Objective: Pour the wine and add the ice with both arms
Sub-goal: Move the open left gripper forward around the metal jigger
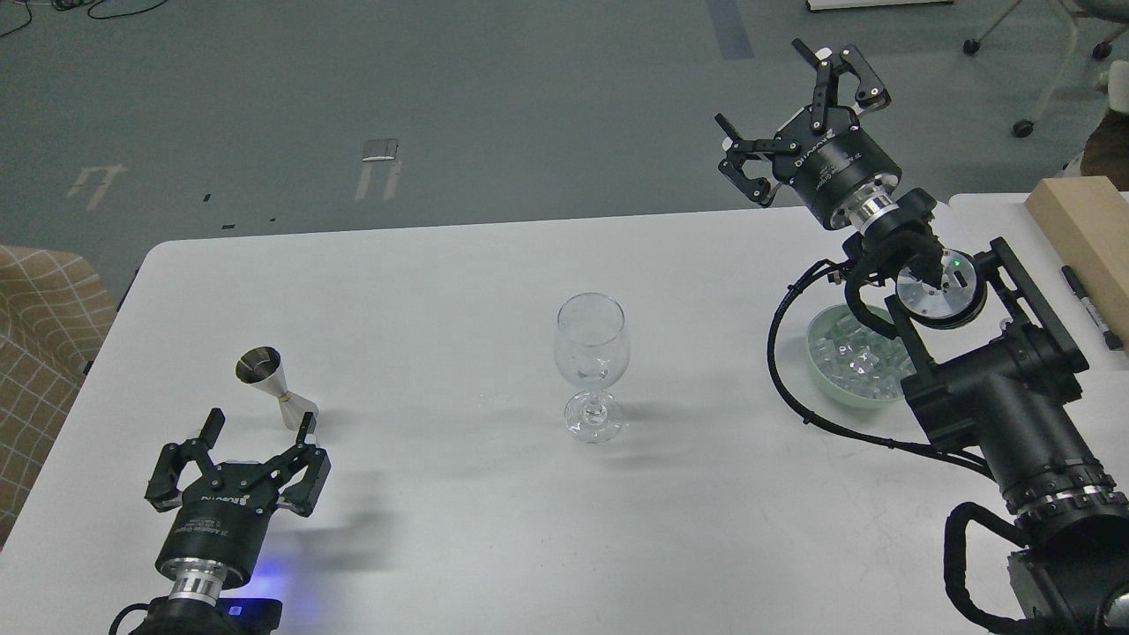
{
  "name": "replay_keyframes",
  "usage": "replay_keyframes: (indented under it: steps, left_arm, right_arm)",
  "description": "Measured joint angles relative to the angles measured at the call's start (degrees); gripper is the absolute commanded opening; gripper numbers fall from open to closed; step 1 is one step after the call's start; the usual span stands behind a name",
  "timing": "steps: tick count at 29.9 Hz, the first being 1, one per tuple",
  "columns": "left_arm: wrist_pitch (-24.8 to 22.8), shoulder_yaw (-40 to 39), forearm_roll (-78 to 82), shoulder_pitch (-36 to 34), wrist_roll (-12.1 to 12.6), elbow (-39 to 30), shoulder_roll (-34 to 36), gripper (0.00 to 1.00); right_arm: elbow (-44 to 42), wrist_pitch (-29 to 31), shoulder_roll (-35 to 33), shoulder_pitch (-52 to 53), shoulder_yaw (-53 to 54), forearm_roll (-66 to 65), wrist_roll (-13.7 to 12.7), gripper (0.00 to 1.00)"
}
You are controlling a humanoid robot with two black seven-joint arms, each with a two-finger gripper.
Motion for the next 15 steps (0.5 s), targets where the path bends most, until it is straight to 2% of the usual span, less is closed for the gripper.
replay_keyframes:
  steps: [15]
  left_arm:
    - [0.3, 0.0, 0.1, -2.0, -0.7, 2.2, -1.8, 0.98]
  right_arm:
    - [-0.1, 0.0, 0.0, 0.0, -0.1, 0.0, 0.0, 1.00]
